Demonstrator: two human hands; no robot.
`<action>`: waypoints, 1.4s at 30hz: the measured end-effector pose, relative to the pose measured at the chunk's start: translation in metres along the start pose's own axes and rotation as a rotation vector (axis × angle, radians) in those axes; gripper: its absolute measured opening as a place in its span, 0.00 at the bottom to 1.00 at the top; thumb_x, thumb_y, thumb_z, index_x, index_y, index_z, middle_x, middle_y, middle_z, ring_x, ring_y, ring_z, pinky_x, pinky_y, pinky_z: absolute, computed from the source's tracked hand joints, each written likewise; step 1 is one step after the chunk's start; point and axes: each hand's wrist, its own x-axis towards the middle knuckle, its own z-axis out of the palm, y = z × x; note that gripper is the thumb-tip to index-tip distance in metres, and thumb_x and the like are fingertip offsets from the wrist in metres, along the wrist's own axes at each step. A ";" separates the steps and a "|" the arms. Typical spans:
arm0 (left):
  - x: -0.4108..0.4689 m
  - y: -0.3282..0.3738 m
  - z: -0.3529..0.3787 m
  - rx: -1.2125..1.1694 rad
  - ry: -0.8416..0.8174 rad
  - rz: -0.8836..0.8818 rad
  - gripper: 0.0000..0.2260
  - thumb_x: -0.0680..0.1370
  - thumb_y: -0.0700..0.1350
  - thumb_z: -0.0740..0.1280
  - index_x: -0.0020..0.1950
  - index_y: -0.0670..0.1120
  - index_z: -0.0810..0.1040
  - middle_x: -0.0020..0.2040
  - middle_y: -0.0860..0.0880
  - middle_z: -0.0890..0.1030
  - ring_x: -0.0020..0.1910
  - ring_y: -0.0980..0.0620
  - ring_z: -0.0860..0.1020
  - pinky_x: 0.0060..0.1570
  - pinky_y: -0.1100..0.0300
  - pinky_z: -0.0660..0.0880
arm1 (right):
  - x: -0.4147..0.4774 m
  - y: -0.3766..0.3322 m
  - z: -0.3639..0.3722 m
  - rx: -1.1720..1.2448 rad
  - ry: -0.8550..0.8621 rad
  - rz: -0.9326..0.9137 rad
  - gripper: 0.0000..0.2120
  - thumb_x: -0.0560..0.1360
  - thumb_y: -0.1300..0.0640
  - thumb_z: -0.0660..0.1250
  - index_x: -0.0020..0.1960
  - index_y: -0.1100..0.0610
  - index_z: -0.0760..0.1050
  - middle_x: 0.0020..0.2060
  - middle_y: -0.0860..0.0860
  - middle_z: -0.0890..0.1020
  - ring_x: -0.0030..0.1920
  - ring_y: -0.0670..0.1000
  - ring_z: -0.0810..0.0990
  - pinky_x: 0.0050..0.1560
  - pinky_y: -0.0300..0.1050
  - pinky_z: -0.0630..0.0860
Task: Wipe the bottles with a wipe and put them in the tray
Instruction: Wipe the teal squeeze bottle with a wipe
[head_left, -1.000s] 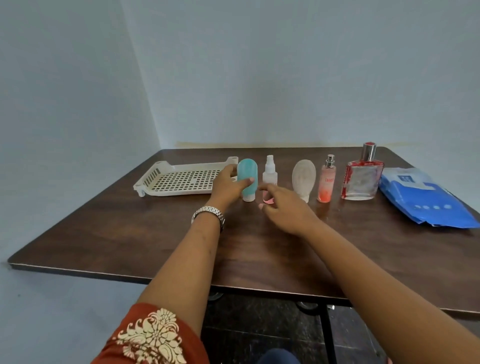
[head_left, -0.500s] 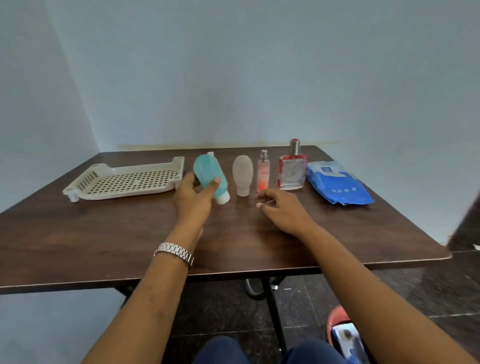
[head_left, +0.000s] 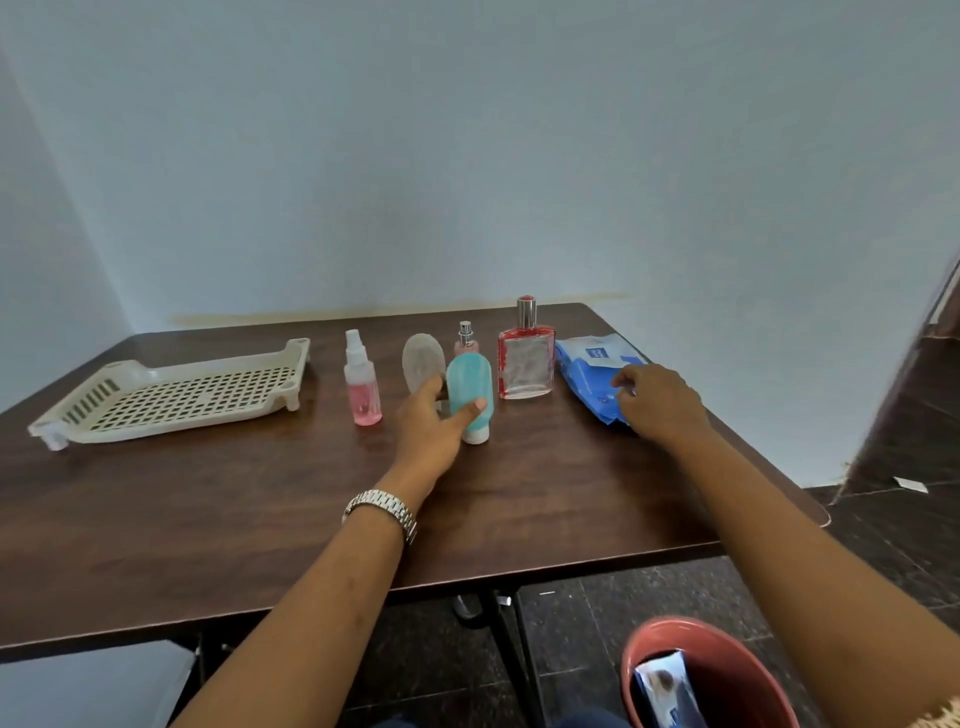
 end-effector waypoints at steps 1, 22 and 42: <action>0.001 -0.001 0.000 0.011 0.007 0.006 0.17 0.75 0.47 0.72 0.62 0.46 0.76 0.57 0.49 0.79 0.48 0.54 0.77 0.40 0.70 0.71 | 0.004 0.001 0.003 -0.056 0.000 -0.005 0.14 0.76 0.58 0.57 0.57 0.51 0.77 0.59 0.53 0.78 0.58 0.57 0.75 0.56 0.49 0.70; 0.010 -0.010 -0.002 0.049 0.091 0.064 0.18 0.74 0.46 0.72 0.63 0.45 0.75 0.52 0.50 0.79 0.41 0.59 0.75 0.35 0.71 0.71 | 0.061 0.012 0.019 -0.161 -0.070 -0.030 0.18 0.76 0.62 0.57 0.60 0.47 0.75 0.57 0.52 0.78 0.56 0.56 0.75 0.54 0.48 0.72; 0.007 -0.014 -0.002 0.107 0.002 0.015 0.24 0.75 0.45 0.71 0.70 0.47 0.70 0.65 0.46 0.76 0.60 0.46 0.76 0.49 0.62 0.74 | 0.038 0.016 -0.018 0.732 0.061 0.108 0.06 0.78 0.64 0.56 0.46 0.57 0.71 0.46 0.53 0.74 0.46 0.53 0.75 0.40 0.46 0.80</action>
